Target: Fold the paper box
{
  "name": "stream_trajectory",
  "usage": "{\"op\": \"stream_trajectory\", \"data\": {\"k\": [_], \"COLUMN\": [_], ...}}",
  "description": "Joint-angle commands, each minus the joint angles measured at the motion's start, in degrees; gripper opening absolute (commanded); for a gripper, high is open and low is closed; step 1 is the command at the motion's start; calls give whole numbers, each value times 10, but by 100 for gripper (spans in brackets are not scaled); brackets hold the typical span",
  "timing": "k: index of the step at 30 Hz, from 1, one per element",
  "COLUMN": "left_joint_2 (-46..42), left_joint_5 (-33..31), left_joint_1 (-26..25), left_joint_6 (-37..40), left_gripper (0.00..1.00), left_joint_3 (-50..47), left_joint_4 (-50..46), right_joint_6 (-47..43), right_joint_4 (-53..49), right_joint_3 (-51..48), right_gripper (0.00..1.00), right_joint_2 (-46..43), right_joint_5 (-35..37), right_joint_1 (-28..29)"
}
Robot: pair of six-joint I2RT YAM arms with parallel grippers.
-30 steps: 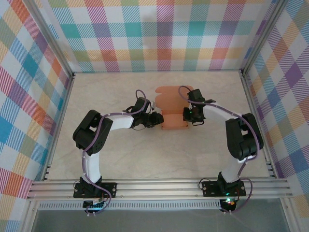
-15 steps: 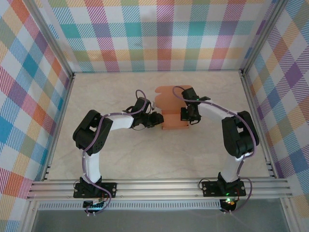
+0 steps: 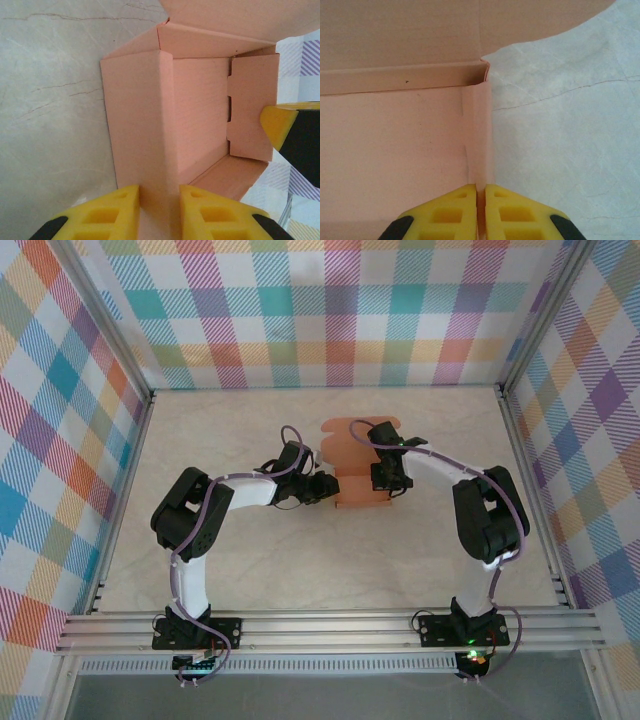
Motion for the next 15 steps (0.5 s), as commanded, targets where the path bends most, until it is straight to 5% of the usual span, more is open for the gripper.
{"op": "stream_trajectory", "data": {"k": [1, 11, 15], "left_joint_2": [0, 0, 0], "left_joint_5": [15, 15, 15], "left_joint_1": [-8, -8, -8], "left_joint_6": [9, 9, 9], "left_gripper": [25, 25, 25], "left_joint_3": [-4, -4, -5], "left_joint_4": [8, 8, 8], "right_joint_6": [1, 0, 3], "right_joint_4": [-32, -34, -33], "right_joint_3": [-16, -12, -12], "right_gripper": [9, 0, 19], "right_joint_2": [45, 49, 48], "right_joint_5": [-11, -12, -12], "right_joint_1": [3, 4, 4]}}
